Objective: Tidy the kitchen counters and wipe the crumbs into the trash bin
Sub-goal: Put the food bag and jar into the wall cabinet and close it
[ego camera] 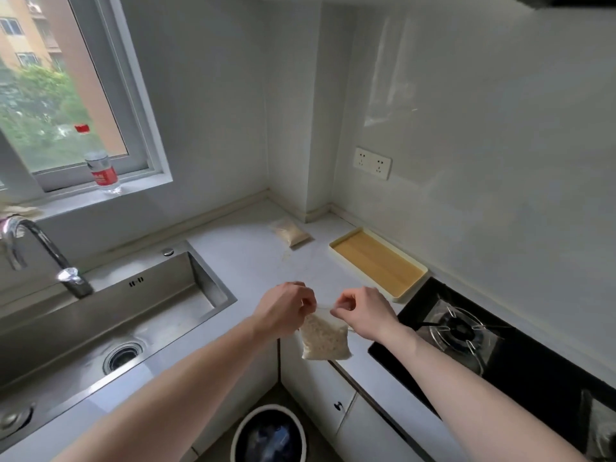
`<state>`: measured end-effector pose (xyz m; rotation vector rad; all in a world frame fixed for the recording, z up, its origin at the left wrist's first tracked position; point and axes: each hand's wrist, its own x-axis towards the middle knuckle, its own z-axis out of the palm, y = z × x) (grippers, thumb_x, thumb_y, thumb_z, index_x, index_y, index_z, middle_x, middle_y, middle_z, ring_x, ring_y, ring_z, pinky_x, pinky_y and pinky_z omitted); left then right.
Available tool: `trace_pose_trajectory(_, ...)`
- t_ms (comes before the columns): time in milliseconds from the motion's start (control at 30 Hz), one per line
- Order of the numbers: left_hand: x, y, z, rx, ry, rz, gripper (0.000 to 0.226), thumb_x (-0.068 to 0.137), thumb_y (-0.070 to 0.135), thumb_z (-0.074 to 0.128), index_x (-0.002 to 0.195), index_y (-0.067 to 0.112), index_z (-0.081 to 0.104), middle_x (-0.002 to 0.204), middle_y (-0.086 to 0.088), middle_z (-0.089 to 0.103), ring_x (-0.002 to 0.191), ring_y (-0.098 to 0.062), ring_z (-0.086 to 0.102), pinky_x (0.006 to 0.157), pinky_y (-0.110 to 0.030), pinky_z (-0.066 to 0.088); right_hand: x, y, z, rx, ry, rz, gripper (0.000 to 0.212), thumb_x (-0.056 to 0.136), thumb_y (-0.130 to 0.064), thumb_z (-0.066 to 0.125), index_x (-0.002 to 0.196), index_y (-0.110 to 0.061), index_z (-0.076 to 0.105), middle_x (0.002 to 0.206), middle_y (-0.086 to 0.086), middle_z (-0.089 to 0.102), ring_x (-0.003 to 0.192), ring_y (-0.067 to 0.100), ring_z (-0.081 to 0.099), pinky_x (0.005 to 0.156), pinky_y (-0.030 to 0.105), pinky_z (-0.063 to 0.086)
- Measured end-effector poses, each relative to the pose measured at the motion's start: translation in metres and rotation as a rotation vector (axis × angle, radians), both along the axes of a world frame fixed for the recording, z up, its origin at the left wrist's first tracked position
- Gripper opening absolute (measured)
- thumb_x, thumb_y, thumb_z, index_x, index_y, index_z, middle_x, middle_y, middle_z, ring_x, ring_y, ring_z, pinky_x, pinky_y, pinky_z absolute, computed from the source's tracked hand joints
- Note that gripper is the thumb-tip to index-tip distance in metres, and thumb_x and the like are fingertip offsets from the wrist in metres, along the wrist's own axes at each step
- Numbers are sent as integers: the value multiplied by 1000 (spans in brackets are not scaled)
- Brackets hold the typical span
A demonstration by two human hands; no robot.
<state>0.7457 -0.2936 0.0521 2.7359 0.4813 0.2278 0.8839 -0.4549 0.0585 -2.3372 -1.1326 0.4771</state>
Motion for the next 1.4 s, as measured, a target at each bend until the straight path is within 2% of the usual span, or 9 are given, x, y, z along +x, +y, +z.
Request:
trace_pose_trajectory(200,-2,68,-23,-41,57,178,37,93,35,65,130,30,61,128,8,62,119,-17,58,95,-34,51,27,68,-22,58,33,-33,14,90,-43,68,83,-30,66,86,-14,69,81,4,64,62,20,46)
trace_pose_trajectory(300,-3,105,-31,-71,80,272,38,96,34,63,134,29,58,133,8,60,122,-15,57,101,-32,49,57,105,-37,32,36,-57,20,90,-43,62,79,-26,65,81,-11,69,78,8,64,63,27,50)
trace_pose_trajectory(400,-1,135,-35,-84,100,323,30,97,31,60,127,31,62,131,11,61,121,-12,57,96,-26,47,92,140,-51,-7,14,-87,23,88,-43,61,76,-24,64,76,-10,68,73,10,63,63,31,51)
trace_pose_trajectory(567,10,172,-40,-115,90,432,22,96,31,60,116,35,66,122,16,62,112,-7,60,82,-21,46,150,191,-77,-23,15,-212,15,91,-32,63,78,-24,64,76,-12,65,68,8,57,52,22,39)
trace_pose_trajectory(900,32,206,-71,-211,128,546,14,94,33,62,107,38,66,110,19,61,104,-3,60,77,-24,48,243,210,-131,-99,20,-544,13,94,-19,59,84,-23,65,92,5,67,79,28,62,67,32,52)
trace_pose_trajectory(1033,37,217,-74,-245,150,562,14,94,33,62,105,40,65,109,19,60,98,-3,61,76,-26,49,262,201,-143,-242,16,-505,15,98,-26,58,84,-22,64,89,4,64,79,27,60,67,32,50)
trace_pose_trajectory(1200,42,225,-76,-264,161,570,14,94,33,61,106,39,65,105,19,56,80,-2,58,74,-25,47,272,201,-150,-279,39,-498,14,96,-28,60,99,-22,72,109,6,71,84,24,60,76,34,56)
trace_pose_trajectory(1300,42,228,-76,-252,150,572,14,94,34,62,106,40,65,108,20,57,89,-1,56,74,-25,46,262,204,-148,-246,20,-509,21,90,-16,69,110,-21,68,123,7,59,104,27,56,76,34,49)
trace_pose_trajectory(1400,33,227,-73,-278,104,587,14,92,36,64,105,40,66,109,21,58,91,-2,56,76,-27,47,233,215,-139,-124,-47,-352,26,88,-15,69,108,-31,61,126,0,49,118,25,50,84,36,50)
